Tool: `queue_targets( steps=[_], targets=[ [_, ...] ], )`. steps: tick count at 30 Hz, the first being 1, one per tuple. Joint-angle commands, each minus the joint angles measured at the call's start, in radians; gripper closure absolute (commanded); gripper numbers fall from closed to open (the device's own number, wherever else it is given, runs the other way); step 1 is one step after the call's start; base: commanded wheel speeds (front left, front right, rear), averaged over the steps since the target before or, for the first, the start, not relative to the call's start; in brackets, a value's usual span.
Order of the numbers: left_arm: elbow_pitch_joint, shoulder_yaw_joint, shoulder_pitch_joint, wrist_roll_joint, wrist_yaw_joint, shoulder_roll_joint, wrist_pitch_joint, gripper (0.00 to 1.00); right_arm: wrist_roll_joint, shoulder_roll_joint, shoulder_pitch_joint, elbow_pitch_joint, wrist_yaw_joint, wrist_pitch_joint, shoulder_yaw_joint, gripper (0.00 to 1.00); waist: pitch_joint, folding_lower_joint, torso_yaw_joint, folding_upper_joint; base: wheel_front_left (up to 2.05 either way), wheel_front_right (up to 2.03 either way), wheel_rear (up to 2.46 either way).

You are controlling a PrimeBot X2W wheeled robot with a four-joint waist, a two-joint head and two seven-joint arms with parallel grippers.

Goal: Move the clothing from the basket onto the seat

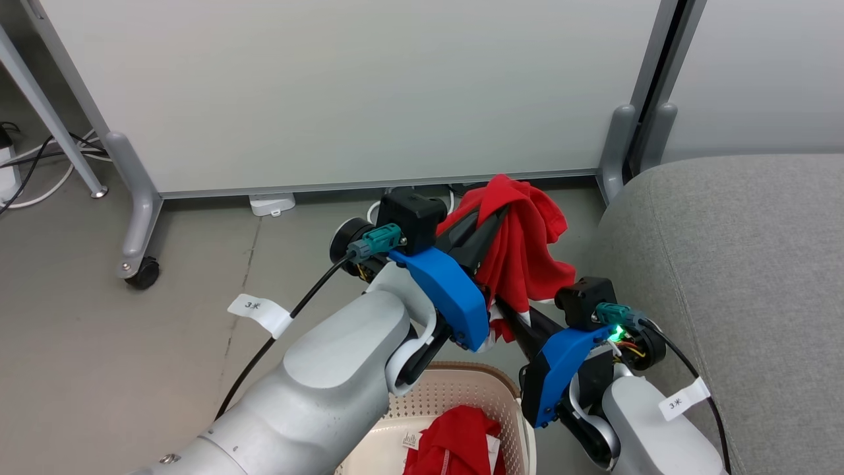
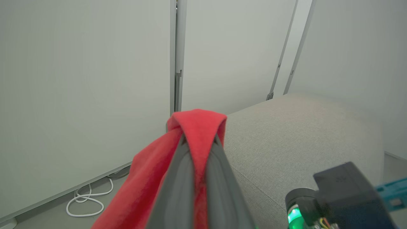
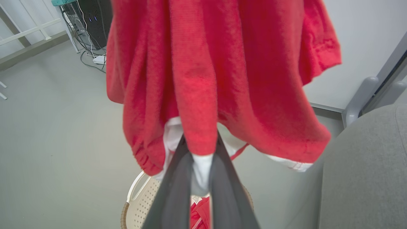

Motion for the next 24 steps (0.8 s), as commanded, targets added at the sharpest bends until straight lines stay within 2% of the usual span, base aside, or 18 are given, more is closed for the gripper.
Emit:
queue_targets(
  steps=[1, 11, 15, 16, 17, 24],
  targets=[
    [0.002, -0.004, -0.017, -0.006, 0.004, 0.000, -0.003, 1.00, -0.005, -0.004, -0.020, 0.003, 0.000, -0.009, 0.000, 1.00, -0.001, -0.0001, -0.002, 0.0000, 0.00, 0.00, 0.00],
    [0.016, -0.011, -0.007, -0.008, 0.006, 0.000, -0.009, 1.00, -0.030, -0.004, -0.017, 0.008, 0.000, -0.020, -0.005, 1.00, -0.006, -0.0001, -0.009, 0.0000, 0.00, 0.00, 0.00],
    [0.021, -0.009, 0.002, -0.005, 0.007, 0.000, -0.010, 0.51, -0.036, -0.004, -0.009, 0.007, 0.000, -0.019, -0.001, 1.00, -0.011, -0.0001, -0.013, 0.0000, 0.00, 0.00, 0.00],
    [0.020, -0.008, 0.004, -0.002, 0.008, 0.000, -0.010, 0.09, -0.037, -0.004, -0.007, 0.005, 0.000, -0.018, 0.000, 1.00, -0.013, -0.0001, -0.014, 0.0000, 0.00, 0.00, 0.00],
    [0.018, -0.004, 0.005, 0.001, 0.010, 0.000, -0.010, 0.00, -0.038, -0.004, -0.005, 0.003, 0.000, -0.017, 0.000, 1.00, -0.013, -0.0001, -0.016, 0.0000, 0.00, 0.00, 0.00],
    [-0.001, 0.040, 0.032, 0.040, 0.010, 0.006, -0.010, 0.00, -0.043, -0.004, 0.010, -0.008, 0.000, -0.013, -0.005, 1.00, -0.019, -0.0001, -0.020, 0.0000, 0.00, 0.00, 0.00]
  ],
)
